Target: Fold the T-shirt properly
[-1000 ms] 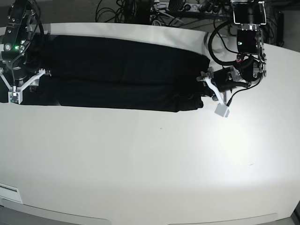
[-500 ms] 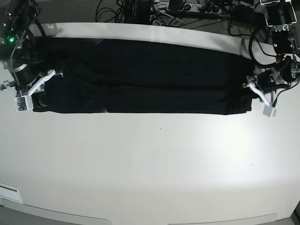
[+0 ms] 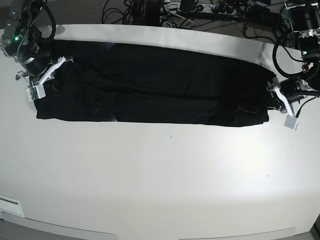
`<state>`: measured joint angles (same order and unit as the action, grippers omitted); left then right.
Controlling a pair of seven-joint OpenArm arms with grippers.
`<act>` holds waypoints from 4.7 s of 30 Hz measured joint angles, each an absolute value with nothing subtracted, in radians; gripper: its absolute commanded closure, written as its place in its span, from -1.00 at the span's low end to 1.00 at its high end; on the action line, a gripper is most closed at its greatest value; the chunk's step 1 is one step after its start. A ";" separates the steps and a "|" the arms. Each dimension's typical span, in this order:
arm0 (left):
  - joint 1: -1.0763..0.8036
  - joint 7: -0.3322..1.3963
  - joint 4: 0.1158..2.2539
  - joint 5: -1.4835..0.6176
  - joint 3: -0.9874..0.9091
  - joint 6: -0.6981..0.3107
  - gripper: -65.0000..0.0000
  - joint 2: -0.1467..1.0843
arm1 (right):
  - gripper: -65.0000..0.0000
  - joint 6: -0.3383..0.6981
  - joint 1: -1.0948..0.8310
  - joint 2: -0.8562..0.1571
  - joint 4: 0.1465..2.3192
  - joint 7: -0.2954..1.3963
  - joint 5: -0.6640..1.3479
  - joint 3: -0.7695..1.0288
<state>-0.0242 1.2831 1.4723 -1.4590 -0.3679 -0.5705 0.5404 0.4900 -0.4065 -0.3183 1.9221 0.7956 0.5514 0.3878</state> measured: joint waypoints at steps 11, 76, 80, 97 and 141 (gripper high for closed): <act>-0.012 1.283 1.473 -1.459 -0.368 -0.570 1.00 0.532 | 1.00 0.517 -0.399 -0.315 1.759 0.717 0.532 0.388; -0.072 1.013 1.713 -1.154 -0.084 -0.629 0.74 0.113 | 1.00 0.551 -0.396 -0.318 1.761 0.824 0.630 0.390; -0.072 1.015 1.713 -1.155 -0.085 -0.629 0.79 0.096 | 1.00 0.551 -0.396 -0.318 1.761 0.824 0.630 0.390; -0.081 1.283 1.781 -1.452 0.002 -0.689 1.00 0.085 | 1.00 0.550 -0.396 -0.318 1.761 0.828 0.637 0.390; -0.159 1.009 1.876 -0.969 0.235 -0.689 1.00 0.229 | 1.00 0.541 -0.396 -0.318 1.761 0.828 0.638 0.390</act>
<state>-0.1589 1.0092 1.8763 -0.9691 0.2348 -0.6891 0.2295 0.5407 -0.3958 -0.3183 1.7611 0.8276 0.6376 0.3904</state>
